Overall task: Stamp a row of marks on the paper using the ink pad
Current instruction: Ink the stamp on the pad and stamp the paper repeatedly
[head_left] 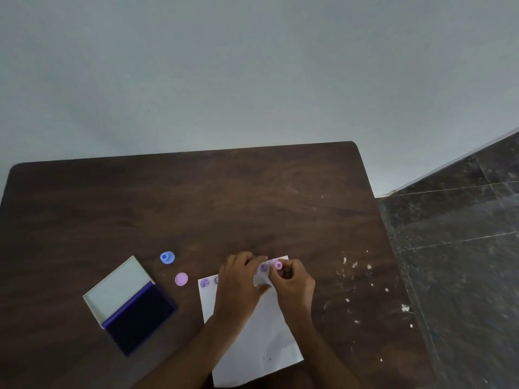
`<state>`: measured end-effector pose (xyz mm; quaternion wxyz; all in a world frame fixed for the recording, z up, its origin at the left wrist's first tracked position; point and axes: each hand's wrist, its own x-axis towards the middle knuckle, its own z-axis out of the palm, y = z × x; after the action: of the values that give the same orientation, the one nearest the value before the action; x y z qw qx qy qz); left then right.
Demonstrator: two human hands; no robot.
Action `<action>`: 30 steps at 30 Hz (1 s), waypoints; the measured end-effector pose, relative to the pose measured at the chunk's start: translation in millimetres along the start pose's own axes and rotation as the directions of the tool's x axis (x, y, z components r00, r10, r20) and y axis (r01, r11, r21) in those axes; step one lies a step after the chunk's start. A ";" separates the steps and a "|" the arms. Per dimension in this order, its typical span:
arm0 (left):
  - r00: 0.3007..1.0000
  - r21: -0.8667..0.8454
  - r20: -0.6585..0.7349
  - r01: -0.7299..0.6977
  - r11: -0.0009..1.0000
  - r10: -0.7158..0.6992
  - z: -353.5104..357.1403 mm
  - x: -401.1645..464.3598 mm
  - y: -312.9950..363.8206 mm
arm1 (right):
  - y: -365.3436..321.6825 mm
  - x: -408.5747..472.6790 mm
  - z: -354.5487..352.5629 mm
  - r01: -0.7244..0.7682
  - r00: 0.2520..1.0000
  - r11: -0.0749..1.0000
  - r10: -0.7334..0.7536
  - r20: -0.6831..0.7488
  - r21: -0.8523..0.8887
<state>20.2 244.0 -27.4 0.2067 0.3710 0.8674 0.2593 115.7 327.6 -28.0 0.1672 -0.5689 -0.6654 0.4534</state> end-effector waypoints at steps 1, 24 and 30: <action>1.000 -0.003 -0.008 -0.003 1.000 0.003 0.6 0.2 -0.8 | 0.8 0.1 0.2 0.019 1.000 1.000 -0.019 -0.002 0.007; 0.997 -0.018 -0.059 0.041 0.999 -0.042 3.2 6.1 -0.7 | 9.1 4.8 -0.5 0.128 0.992 0.990 -0.126 0.026 -0.054; 0.997 -0.012 -0.061 0.044 0.999 -0.044 4.3 5.9 -2.4 | 9.2 5.6 0.4 0.126 0.991 0.990 -0.123 0.043 -0.061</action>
<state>17.5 248.3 -33.2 0.1876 0.3426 0.8800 0.2704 119.4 332.0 -37.1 0.1642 -0.5224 -0.7168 0.4318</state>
